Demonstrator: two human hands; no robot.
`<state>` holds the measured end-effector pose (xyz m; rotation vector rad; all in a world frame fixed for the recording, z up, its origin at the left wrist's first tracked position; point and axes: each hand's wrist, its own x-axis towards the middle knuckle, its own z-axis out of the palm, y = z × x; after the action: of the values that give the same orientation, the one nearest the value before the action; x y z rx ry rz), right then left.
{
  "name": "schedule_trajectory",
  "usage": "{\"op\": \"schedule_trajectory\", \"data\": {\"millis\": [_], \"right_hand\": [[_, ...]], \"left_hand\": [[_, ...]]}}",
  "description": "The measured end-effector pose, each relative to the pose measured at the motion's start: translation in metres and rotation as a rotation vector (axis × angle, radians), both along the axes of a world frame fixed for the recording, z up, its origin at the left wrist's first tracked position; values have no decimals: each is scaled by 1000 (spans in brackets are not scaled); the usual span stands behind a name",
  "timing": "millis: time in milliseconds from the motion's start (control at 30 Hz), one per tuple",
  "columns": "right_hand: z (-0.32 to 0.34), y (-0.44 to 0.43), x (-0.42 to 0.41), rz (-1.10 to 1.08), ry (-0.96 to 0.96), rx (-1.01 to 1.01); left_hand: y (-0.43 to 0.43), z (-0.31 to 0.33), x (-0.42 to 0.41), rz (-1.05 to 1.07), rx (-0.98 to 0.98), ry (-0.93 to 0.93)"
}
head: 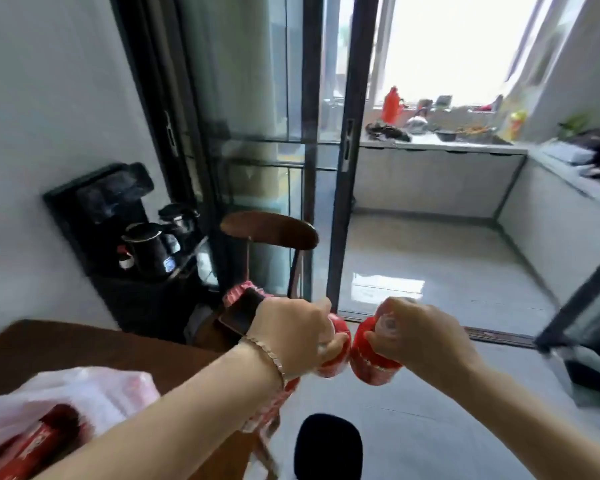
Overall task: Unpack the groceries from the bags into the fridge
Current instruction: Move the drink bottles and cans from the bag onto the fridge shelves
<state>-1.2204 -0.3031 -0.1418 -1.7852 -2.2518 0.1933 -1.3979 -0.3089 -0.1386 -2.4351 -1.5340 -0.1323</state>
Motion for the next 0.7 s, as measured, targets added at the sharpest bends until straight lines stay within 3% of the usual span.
{"op": "schedule_trajectory", "data": {"millis": [367, 700], "right_hand": [[-8, -31, 377, -509, -5, -18], [15, -51, 619, -960, -2, -8]], "left_hand": [[72, -11, 382, -410, -120, -85], [109, 9, 683, -854, -161, -99]]}}
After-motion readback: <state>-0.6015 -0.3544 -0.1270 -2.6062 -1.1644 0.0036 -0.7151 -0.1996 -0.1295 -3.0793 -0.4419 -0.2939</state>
